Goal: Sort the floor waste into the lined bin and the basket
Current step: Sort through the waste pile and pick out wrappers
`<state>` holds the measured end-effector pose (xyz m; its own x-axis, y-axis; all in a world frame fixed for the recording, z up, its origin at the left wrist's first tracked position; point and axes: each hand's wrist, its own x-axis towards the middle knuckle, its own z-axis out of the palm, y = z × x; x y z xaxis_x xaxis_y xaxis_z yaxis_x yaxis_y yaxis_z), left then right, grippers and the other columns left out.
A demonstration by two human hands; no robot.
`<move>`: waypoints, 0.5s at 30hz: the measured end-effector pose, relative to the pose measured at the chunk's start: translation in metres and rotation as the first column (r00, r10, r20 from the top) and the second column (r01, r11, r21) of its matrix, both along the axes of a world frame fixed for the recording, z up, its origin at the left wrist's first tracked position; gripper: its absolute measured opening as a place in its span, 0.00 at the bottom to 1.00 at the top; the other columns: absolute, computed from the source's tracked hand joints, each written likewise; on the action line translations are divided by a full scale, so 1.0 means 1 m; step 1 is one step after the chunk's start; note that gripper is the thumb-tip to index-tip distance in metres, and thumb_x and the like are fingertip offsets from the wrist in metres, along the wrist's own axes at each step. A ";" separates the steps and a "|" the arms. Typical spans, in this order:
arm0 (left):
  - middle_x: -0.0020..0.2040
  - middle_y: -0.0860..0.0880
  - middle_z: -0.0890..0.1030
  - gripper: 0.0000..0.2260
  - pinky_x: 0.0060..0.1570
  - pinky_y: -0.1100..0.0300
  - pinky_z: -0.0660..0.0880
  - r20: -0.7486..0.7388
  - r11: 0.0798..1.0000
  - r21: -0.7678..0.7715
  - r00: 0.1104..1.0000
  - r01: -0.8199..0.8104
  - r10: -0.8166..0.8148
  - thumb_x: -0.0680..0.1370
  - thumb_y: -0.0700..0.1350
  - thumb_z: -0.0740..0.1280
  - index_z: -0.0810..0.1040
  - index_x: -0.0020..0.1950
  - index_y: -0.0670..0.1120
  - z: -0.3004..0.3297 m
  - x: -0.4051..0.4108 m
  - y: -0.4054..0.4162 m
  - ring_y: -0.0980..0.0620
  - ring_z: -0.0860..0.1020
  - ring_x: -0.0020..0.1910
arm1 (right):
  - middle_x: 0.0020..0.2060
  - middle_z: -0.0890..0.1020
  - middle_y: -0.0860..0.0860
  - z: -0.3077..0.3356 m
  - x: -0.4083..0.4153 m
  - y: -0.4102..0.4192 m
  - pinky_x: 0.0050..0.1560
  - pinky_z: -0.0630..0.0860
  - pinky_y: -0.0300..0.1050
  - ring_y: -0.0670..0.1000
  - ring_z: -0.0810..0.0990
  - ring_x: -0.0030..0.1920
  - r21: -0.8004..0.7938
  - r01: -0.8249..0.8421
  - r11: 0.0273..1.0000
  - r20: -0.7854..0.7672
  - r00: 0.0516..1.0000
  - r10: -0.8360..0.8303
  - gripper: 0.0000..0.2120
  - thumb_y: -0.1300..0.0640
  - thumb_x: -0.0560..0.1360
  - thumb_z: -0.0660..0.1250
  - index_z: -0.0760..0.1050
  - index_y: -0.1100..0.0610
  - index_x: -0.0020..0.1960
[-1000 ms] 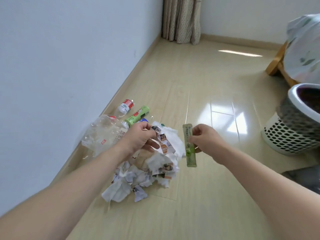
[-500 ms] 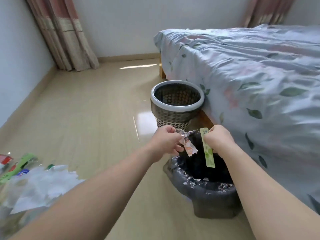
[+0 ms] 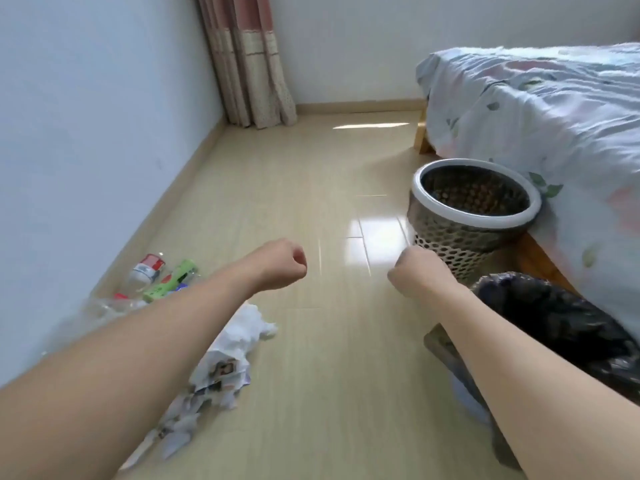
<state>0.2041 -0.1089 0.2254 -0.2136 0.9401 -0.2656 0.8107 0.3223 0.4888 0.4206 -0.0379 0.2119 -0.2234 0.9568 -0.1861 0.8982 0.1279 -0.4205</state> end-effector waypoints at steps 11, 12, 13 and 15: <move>0.37 0.44 0.75 0.06 0.36 0.56 0.68 0.001 0.877 -0.120 0.883 -0.465 0.469 0.73 0.38 0.60 0.75 0.38 0.44 -0.126 -0.263 -0.255 0.48 0.72 0.36 | 0.38 0.76 0.52 -0.091 -0.319 -0.195 0.33 0.68 0.40 0.51 0.74 0.38 -0.228 -0.632 0.741 -0.116 0.773 0.624 0.06 0.59 0.74 0.60 0.75 0.59 0.43; 0.36 0.45 0.74 0.06 0.35 0.57 0.65 0.009 0.855 -0.130 0.862 -0.502 0.507 0.73 0.37 0.60 0.74 0.38 0.45 -0.141 -0.273 -0.274 0.49 0.69 0.35 | 0.39 0.77 0.52 -0.104 -0.334 -0.211 0.34 0.69 0.40 0.52 0.74 0.39 -0.255 -0.659 0.707 -0.106 0.746 0.657 0.06 0.59 0.74 0.60 0.74 0.59 0.45; 0.35 0.46 0.74 0.06 0.34 0.59 0.65 0.015 0.831 -0.142 0.839 -0.537 0.545 0.73 0.38 0.60 0.73 0.39 0.46 -0.157 -0.282 -0.292 0.49 0.69 0.33 | 0.42 0.77 0.52 -0.119 -0.348 -0.226 0.36 0.71 0.40 0.52 0.76 0.42 -0.284 -0.670 0.686 -0.095 0.731 0.675 0.07 0.60 0.74 0.59 0.74 0.59 0.48; 0.34 0.50 0.78 0.03 0.32 0.60 0.66 0.028 0.805 -0.180 0.815 -0.565 0.578 0.74 0.39 0.60 0.72 0.41 0.45 -0.184 -0.288 -0.318 0.52 0.73 0.30 | 0.51 0.77 0.52 -0.145 -0.364 -0.245 0.44 0.74 0.45 0.54 0.77 0.51 -0.324 -0.663 0.675 -0.052 0.725 0.687 0.12 0.59 0.75 0.59 0.73 0.59 0.57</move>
